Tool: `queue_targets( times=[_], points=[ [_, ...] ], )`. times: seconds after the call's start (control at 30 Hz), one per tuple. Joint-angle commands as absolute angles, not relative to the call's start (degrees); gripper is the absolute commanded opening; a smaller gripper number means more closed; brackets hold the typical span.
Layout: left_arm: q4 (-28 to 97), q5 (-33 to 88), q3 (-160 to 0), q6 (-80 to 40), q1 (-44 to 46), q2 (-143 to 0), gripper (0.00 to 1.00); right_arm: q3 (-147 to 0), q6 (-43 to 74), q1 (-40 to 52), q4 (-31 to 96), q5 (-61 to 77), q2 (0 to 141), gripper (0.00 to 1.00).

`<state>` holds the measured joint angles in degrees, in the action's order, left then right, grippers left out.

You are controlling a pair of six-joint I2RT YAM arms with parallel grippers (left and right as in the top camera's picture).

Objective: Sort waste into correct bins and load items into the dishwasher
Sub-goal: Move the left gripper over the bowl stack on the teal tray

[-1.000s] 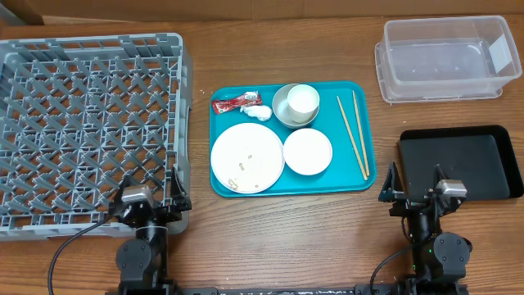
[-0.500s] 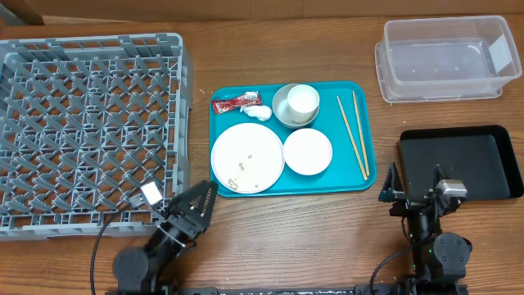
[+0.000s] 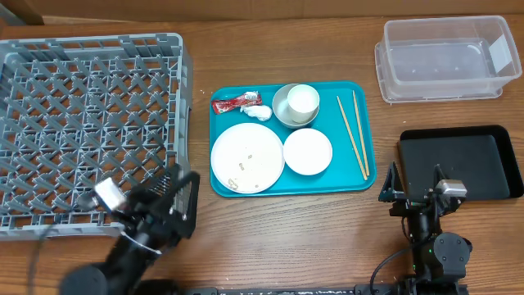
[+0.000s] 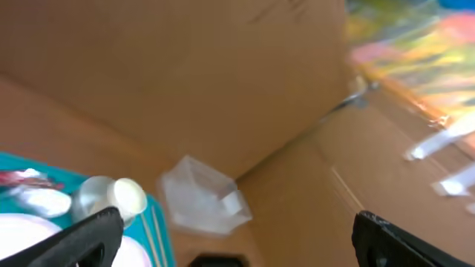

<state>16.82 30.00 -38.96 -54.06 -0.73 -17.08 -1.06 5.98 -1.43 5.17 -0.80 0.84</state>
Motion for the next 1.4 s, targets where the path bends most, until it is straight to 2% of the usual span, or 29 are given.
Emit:
queue_targets(
  times=[0.0,0.1,0.13,0.23,0.4,0.6,1.0,1.17,1.37],
  points=[
    [27.46,30.70,-54.08,-35.22,-0.67,-31.07,1.00,-0.45,6.24,-1.58,4.84,-0.71,0.16,1.00],
    [43.81,33.01,-68.90,-26.48,0.49,-45.76,1.00,-0.45,6.22,-1.58,4.84,-0.71,0.16,1.00],
    [52.64,32.73,-76.18,-21.52,2.13,-53.06,1.00,-0.45,6.22,-1.58,4.84,-0.71,0.16,1.00],
    [67.81,27.73,-88.18,-14.90,6.55,-65.25,1.00,-0.45,6.22,-1.58,4.84,-0.71,0.16,1.00],
    [79.57,16.60,-98.59,-14.81,16.03,-79.53,1.00,-0.45,6.24,-1.58,4.84,-0.71,0.16,1.00],
    [76.47,6.52,-99.29,-15.25,23.33,-88.12,1.00,-0.45,6.24,-1.58,4.84,-0.71,0.16,1.00],
    [56.16,2.87,-99.29,-14.06,24.03,-104.68,1.00,-0.45,6.22,-1.58,4.84,-0.71,0.16,1.00],
    [54.50,-3.92,-99.29,-16.69,23.90,-110.65,0.82,-0.45,6.22,-1.58,4.84,-0.71,0.16,1.00],
    [54.17,-5.93,-99.29,-18.02,23.38,-115.31,0.76,-0.45,6.22,-1.58,4.84,-0.71,0.16,1.00]
  ],
)
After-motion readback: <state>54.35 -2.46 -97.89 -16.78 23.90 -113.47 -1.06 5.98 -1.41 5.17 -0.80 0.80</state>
